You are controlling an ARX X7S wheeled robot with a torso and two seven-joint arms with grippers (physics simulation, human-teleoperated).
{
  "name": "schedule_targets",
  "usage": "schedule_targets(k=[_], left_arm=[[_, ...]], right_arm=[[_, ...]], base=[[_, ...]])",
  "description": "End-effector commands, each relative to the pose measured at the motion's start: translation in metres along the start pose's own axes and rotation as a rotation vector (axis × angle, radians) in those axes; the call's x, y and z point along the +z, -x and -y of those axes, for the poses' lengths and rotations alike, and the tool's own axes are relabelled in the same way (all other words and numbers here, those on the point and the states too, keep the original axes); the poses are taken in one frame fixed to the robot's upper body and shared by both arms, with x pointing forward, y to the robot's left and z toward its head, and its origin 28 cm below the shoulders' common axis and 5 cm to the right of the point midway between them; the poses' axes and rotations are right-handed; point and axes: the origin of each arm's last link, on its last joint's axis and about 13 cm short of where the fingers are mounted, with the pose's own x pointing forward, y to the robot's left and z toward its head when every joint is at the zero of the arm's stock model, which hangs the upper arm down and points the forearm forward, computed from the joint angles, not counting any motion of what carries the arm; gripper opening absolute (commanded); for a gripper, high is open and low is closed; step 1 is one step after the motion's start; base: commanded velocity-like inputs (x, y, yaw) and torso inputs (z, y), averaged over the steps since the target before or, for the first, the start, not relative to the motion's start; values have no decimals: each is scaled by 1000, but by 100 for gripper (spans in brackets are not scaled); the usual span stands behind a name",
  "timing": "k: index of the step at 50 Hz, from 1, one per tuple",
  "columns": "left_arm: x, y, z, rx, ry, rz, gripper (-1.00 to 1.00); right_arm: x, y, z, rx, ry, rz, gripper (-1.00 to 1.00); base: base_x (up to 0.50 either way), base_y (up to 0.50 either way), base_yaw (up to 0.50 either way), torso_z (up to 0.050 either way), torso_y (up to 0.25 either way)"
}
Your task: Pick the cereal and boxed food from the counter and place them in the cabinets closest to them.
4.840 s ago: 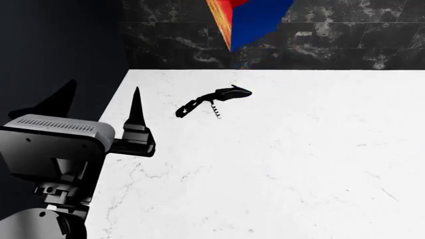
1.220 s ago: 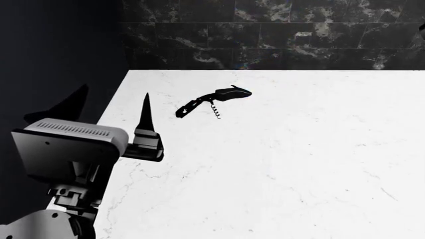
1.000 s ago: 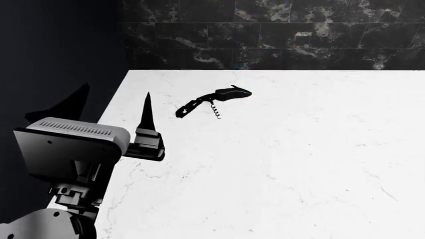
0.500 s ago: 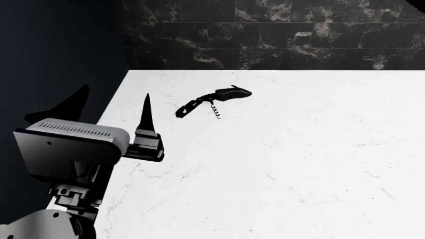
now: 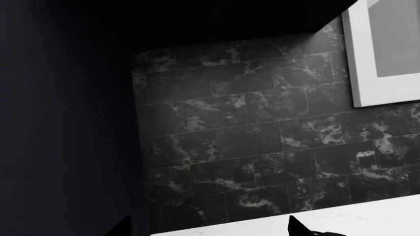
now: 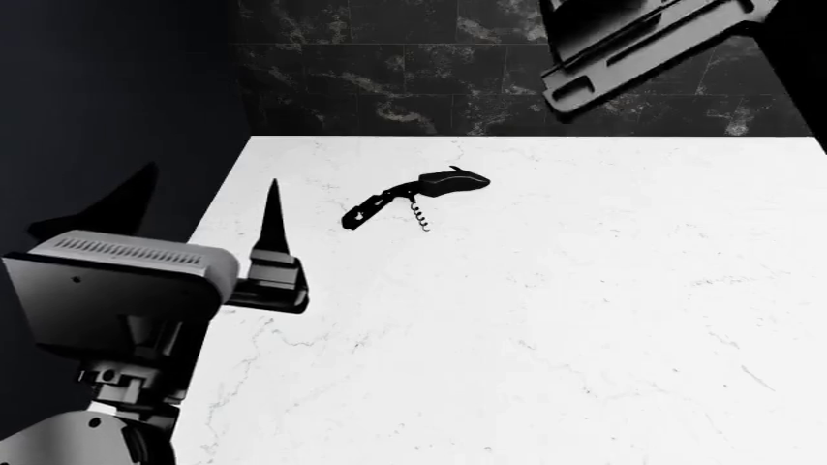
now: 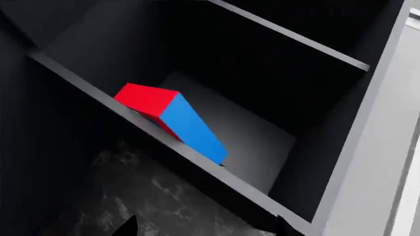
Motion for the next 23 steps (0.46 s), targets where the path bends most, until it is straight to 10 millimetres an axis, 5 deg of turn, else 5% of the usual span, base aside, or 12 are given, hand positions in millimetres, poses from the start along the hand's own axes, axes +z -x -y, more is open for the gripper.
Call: schedule_targets(k=[1,23], left_arm=[[2,4,-3,12,-3,2,100],[0,6,-2,-4,0,-9,100]], right_arm=[[-18,61,2,-189,18,-158,100],[-77,95,-3,-348,-9,-378,100]], base=[[0,0,0,0,0],[0,0,0,0,0]])
